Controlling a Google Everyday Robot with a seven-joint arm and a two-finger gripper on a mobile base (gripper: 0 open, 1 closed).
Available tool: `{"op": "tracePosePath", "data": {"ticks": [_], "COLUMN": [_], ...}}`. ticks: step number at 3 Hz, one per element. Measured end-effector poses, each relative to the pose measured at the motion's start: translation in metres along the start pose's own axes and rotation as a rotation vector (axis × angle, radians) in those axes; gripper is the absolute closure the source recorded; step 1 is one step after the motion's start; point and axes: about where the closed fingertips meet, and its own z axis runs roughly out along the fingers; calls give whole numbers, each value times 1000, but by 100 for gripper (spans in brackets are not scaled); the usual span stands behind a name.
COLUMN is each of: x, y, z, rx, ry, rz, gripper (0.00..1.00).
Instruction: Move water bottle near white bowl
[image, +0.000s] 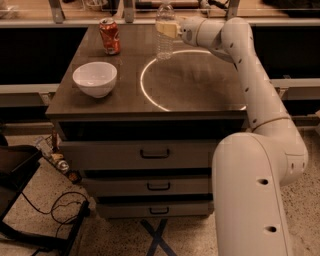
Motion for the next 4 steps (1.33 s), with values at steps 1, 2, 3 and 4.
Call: {"op": "tracePosePath", "data": {"ticks": [1,2,3,4], "x": [-26,-58,-84,-106], "y": [3,13,31,62], "z": [-15,-36,-59,-86], "rx": [5,-3,-16,-16], "ry": [-13,-38,-47,-49], "rz": [12,16,3,-33], "gripper": [100,100,100,100]}}
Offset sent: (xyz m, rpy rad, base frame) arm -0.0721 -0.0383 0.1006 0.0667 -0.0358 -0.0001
